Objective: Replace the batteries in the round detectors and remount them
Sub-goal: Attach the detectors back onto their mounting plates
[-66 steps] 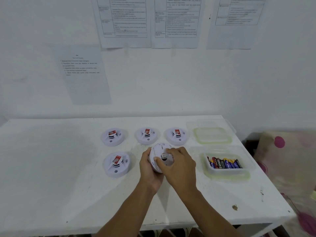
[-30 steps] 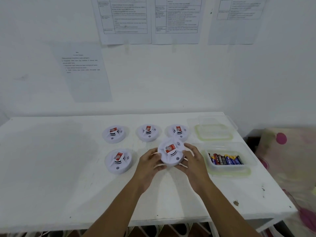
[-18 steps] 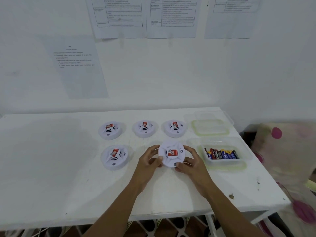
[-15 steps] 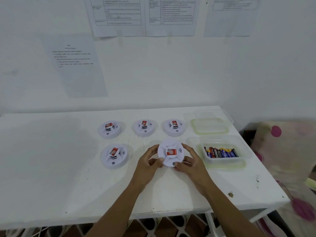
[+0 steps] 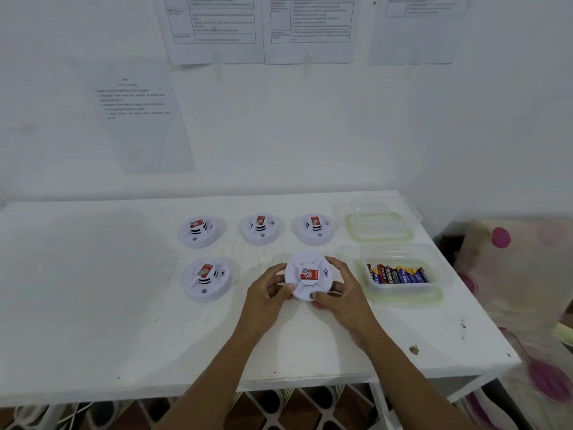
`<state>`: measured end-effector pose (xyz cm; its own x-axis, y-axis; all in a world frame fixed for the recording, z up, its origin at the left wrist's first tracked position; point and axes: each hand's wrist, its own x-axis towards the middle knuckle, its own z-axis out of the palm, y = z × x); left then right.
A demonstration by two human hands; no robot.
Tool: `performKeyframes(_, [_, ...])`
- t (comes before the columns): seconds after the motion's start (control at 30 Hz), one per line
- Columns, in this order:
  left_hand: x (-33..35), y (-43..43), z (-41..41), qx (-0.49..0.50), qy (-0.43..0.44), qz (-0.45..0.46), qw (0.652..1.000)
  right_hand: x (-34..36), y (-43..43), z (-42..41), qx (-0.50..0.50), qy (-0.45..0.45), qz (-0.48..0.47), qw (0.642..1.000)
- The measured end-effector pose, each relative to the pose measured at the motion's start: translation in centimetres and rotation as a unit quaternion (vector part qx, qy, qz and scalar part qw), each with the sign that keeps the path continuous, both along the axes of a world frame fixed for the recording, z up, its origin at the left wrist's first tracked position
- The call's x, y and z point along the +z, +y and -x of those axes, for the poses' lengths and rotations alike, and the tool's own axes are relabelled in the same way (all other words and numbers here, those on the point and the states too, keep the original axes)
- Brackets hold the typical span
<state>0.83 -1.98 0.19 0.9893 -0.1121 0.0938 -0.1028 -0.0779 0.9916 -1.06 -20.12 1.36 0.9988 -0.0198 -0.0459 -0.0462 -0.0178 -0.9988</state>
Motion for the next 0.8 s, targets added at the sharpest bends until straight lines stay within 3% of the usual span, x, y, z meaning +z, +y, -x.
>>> performKeyframes(0.8, [-0.42, -0.05, -0.08, 0.009, -0.024, -0.020, 0.999, 0.50, 0.07, -0.07, 0.008, 0.005, -0.001, 1.000])
